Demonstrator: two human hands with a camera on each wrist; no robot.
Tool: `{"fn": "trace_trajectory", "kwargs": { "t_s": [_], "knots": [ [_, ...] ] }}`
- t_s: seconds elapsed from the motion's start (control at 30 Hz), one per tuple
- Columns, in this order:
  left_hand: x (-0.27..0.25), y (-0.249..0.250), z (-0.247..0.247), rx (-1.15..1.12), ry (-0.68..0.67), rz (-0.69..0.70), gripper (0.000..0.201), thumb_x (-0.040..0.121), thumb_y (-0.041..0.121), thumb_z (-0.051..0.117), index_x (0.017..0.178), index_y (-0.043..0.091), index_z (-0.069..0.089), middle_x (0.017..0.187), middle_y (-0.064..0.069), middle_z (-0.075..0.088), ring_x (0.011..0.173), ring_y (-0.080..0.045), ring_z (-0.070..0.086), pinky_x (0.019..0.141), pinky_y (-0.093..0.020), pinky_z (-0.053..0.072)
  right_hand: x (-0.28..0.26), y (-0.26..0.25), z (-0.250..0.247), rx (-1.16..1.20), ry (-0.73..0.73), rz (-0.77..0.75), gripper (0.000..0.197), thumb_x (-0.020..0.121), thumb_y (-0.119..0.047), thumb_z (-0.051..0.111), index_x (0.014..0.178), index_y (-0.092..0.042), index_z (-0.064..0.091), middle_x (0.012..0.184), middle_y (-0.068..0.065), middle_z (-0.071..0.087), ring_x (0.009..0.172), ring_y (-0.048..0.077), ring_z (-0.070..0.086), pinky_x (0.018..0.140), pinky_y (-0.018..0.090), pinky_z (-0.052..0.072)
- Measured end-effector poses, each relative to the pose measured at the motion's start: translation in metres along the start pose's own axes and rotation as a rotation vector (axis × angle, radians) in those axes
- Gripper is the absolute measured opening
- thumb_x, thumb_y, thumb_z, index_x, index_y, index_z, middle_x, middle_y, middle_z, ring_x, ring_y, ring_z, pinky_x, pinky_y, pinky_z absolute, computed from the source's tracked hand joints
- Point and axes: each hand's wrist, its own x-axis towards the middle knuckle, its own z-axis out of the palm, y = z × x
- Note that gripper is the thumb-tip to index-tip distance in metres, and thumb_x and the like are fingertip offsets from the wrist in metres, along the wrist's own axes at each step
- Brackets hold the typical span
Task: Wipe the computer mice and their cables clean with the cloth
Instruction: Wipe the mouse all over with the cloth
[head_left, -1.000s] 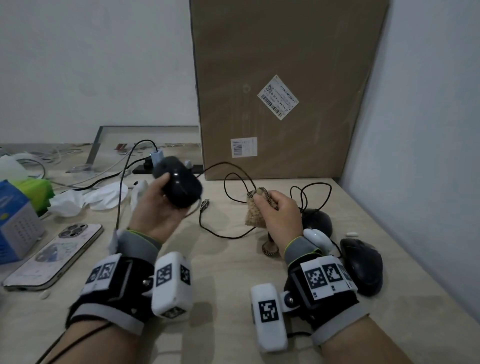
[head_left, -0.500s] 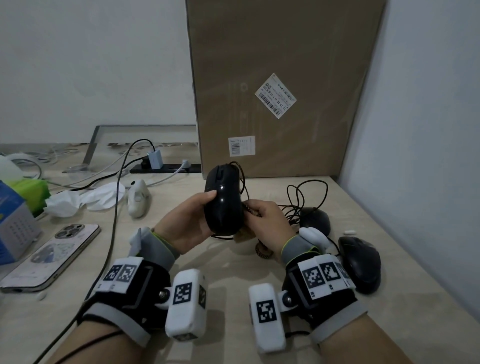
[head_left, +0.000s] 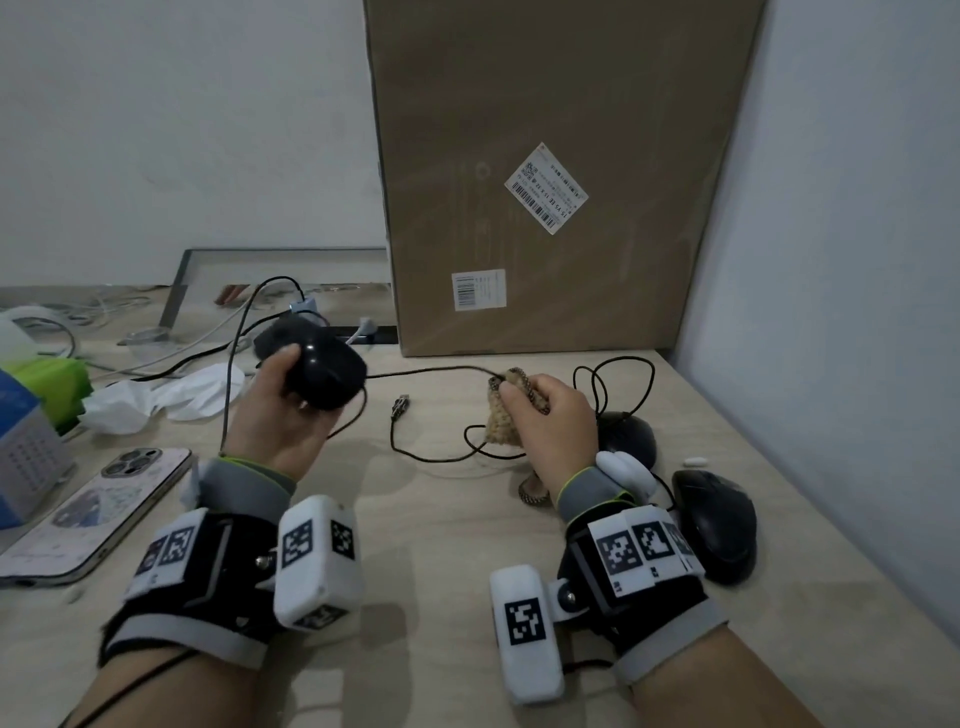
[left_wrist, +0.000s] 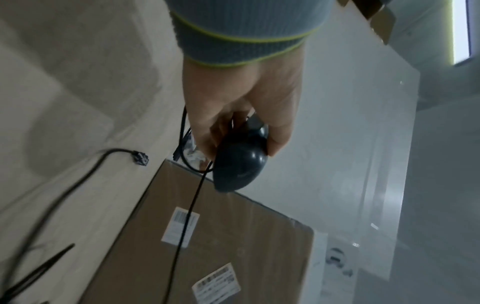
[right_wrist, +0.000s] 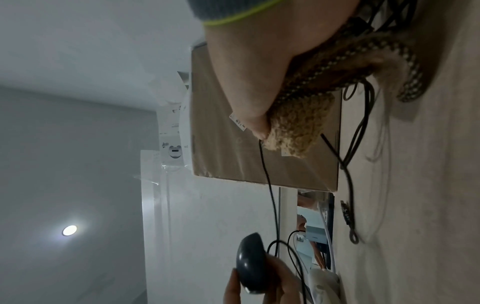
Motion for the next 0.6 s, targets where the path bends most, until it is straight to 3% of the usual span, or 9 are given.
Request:
{"fn": "trace_trajectory", "kwargs": {
  "t_s": [0.1, 0.2, 0.3, 0.37, 0.47, 0.53, 0.6],
  "knots": [
    [-0.013, -0.015, 0.016, 0.181, -0.217, -0.116, 0.031, 0.090, 0.021, 0.049, 0.118, 0.011, 0.056, 0.106, -0.009, 0.070, 0.100, -0.024, 0.066, 0.074, -0.035, 0.058, 0.000, -0.001, 0.000, 0.037, -0.009, -0.004, 0.028, 0.085, -0.040, 0.059, 0.075, -0.014, 0.063, 0.069, 0.001, 0.066, 0.072, 0.024, 0.064, 0.071, 0.047, 0.054],
    [-0.027, -0.032, 0.032, 0.319, -0.380, -0.235, 0.042, 0.075, 0.029, 0.057, 0.112, 0.009, 0.059, 0.096, -0.011, 0.073, 0.087, -0.023, 0.071, 0.070, -0.032, 0.059, -0.003, -0.004, 0.001, 0.035, -0.088, -0.049, 0.024, 0.085, -0.039, 0.060, 0.076, -0.017, 0.065, 0.070, 0.000, 0.067, 0.073, 0.023, 0.064, 0.072, 0.046, 0.054],
    [-0.033, -0.041, 0.035, 0.319, -0.415, -0.317, 0.038, 0.079, 0.026, 0.052, 0.109, 0.006, 0.063, 0.101, -0.013, 0.072, 0.089, -0.022, 0.071, 0.070, -0.032, 0.059, -0.005, -0.004, 0.004, 0.010, -0.164, -0.074, 0.020, 0.081, -0.046, 0.057, 0.076, -0.029, 0.066, 0.069, -0.008, 0.066, 0.076, 0.021, 0.065, 0.077, 0.048, 0.052],
    [-0.032, -0.042, 0.032, 0.263, -0.435, -0.347, 0.037, 0.075, 0.027, 0.065, 0.103, 0.005, 0.071, 0.106, -0.016, 0.071, 0.092, -0.024, 0.070, 0.071, -0.033, 0.058, -0.004, -0.004, 0.006, -0.025, -0.225, -0.081, 0.023, 0.075, -0.055, 0.050, 0.077, -0.038, 0.065, 0.069, -0.011, 0.066, 0.081, 0.022, 0.065, 0.083, 0.052, 0.049],
    [-0.030, -0.039, 0.029, 0.226, -0.502, -0.357, 0.059, 0.055, 0.030, 0.086, 0.109, 0.008, 0.072, 0.117, -0.019, 0.066, 0.102, -0.027, 0.067, 0.078, -0.037, 0.056, -0.007, -0.009, 0.008, -0.145, -0.370, -0.099, 0.017, 0.083, -0.040, 0.056, 0.089, -0.031, 0.069, 0.075, -0.011, 0.064, 0.090, 0.024, 0.063, 0.092, 0.055, 0.042],
    [-0.031, -0.038, 0.031, 0.218, -0.472, -0.330, 0.059, 0.060, 0.029, 0.083, 0.113, 0.007, 0.068, 0.113, -0.018, 0.067, 0.098, -0.027, 0.069, 0.075, -0.036, 0.057, -0.008, -0.009, 0.007, -0.176, -0.393, -0.093, 0.014, 0.086, -0.031, 0.059, 0.092, -0.027, 0.071, 0.081, -0.007, 0.066, 0.093, 0.024, 0.063, 0.094, 0.054, 0.041],
    [-0.031, -0.036, 0.035, 0.176, -0.386, -0.244, 0.042, 0.080, 0.025, 0.063, 0.118, 0.007, 0.060, 0.104, -0.015, 0.069, 0.090, -0.024, 0.071, 0.069, -0.033, 0.057, -0.008, -0.007, 0.004, -0.184, -0.359, -0.077, 0.010, 0.084, -0.036, 0.061, 0.087, -0.031, 0.070, 0.083, -0.007, 0.069, 0.093, 0.023, 0.064, 0.094, 0.052, 0.042]
  ]
}}
